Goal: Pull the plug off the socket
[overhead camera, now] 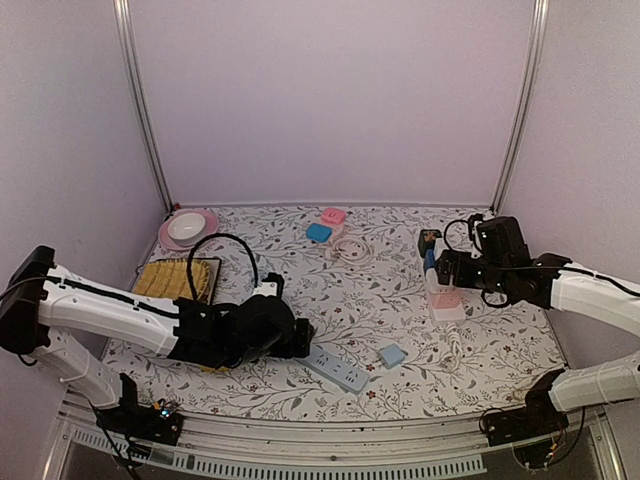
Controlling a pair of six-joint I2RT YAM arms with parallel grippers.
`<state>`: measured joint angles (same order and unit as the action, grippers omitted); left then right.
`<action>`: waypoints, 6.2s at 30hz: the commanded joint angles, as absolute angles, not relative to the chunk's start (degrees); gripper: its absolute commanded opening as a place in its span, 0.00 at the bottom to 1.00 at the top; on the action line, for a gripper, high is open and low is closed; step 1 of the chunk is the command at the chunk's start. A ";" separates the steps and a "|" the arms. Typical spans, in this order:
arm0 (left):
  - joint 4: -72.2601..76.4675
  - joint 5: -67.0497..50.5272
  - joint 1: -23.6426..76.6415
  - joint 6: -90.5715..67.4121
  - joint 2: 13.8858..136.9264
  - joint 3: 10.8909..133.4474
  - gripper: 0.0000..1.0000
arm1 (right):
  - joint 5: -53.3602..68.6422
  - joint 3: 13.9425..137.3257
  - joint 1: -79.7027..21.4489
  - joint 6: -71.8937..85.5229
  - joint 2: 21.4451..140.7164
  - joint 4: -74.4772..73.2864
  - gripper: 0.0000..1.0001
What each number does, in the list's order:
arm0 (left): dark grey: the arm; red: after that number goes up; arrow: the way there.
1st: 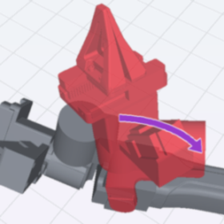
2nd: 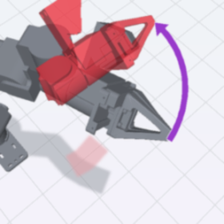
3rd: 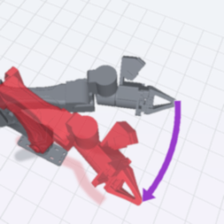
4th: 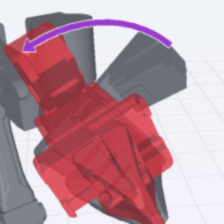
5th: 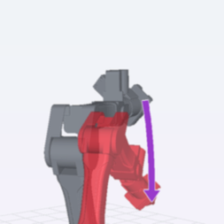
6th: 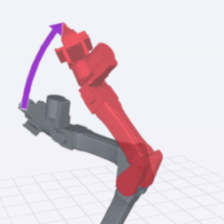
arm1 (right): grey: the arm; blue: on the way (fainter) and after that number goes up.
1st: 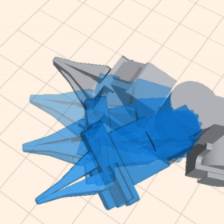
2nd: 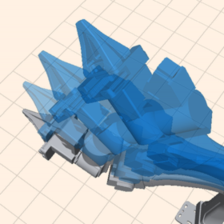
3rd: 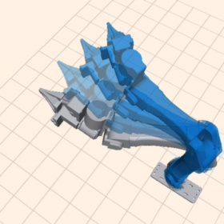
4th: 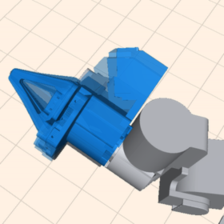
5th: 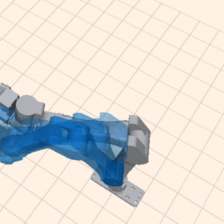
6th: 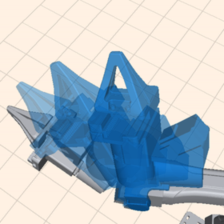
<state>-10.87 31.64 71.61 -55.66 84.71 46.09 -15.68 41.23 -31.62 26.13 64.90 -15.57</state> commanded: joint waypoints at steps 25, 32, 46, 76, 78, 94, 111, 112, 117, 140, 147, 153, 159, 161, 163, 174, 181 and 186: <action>-4.59 26.80 71.61 -53.88 81.79 42.49 0.94 | 10.37 33.41 -14.86 24.55 72.56 -2.77 0.44; -3.19 25.37 71.45 -53.93 81.94 42.11 0.94 | 16.93 29.97 -14.92 25.17 74.61 2.45 0.33; 3.47 18.56 69.20 -53.36 84.80 42.34 0.94 | 19.53 23.43 -25.57 30.11 77.35 11.25 0.29; 14.97 -11.77 54.46 -51.69 108.66 66.07 0.90 | 12.57 22.18 -35.59 35.06 74.62 10.43 0.28; 17.55 -15.62 53.50 -53.53 111.60 68.33 0.88 | 12.43 22.02 -35.61 35.24 73.50 10.02 0.28; 37.60 -30.81 52.63 -66.52 122.93 70.69 0.47 | 12.48 21.54 -35.68 35.73 70.00 8.28 0.28; 46.75 -26.88 56.16 -72.56 117.34 59.77 0.09 | 13.00 21.10 -36.07 36.46 67.18 7.52 0.29; 46.80 -25.67 56.77 -72.65 116.35 58.45 0.09 | 13.15 21.03 -36.43 36.68 66.76 7.46 0.29; 47.61 -19.73 60.15 -75.04 112.11 52.00 0.10 | 12.49 20.98 -39.81 38.52 64.80 7.48 0.29; 52.17 -10.47 67.23 -79.27 109.01 41.82 0.12 | -4.06 25.03 -55.36 46.21 61.79 -0.74 0.36; 50.01 -11.86 67.06 -78.46 110.13 44.50 0.12 | -2.98 24.99 -55.62 46.14 58.43 -0.56 0.41; 49.97 -11.74 67.05 -78.83 110.14 44.35 0.13 | -1.89 25.69 -56.32 45.97 63.19 2.52 0.42; 50.97 -11.47 67.03 -78.66 109.51 43.77 0.13 | -3.38 25.48 -56.33 46.35 66.56 3.12 0.42; 51.93 -11.74 67.05 -78.72 109.75 43.84 0.12 | -3.67 25.32 -56.29 46.64 66.86 3.37 0.43; 53.42 -11.98 67.05 -78.67 109.93 43.87 0.12 | -3.82 25.23 -56.34 46.75 67.11 3.59 0.43; 63.99 -13.73 67.13 -76.75 110.35 45.31 0.12 | -4.07 24.67 -56.33 47.17 70.21 3.79 0.43; 71.86 -14.83 67.10 -76.39 110.97 44.91 0.12 | -3.63 24.67 -56.29 47.03 70.64 4.03 0.43; 73.40 -15.61 67.14 -75.66 110.92 45.26 0.12 | -3.26 24.48 -56.31 47.02 71.18 4.29 0.43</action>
<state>59.70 -10.90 65.82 -78.91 111.24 43.11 -4.89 24.91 -55.81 47.75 68.62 7.44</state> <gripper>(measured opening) 0.166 0.428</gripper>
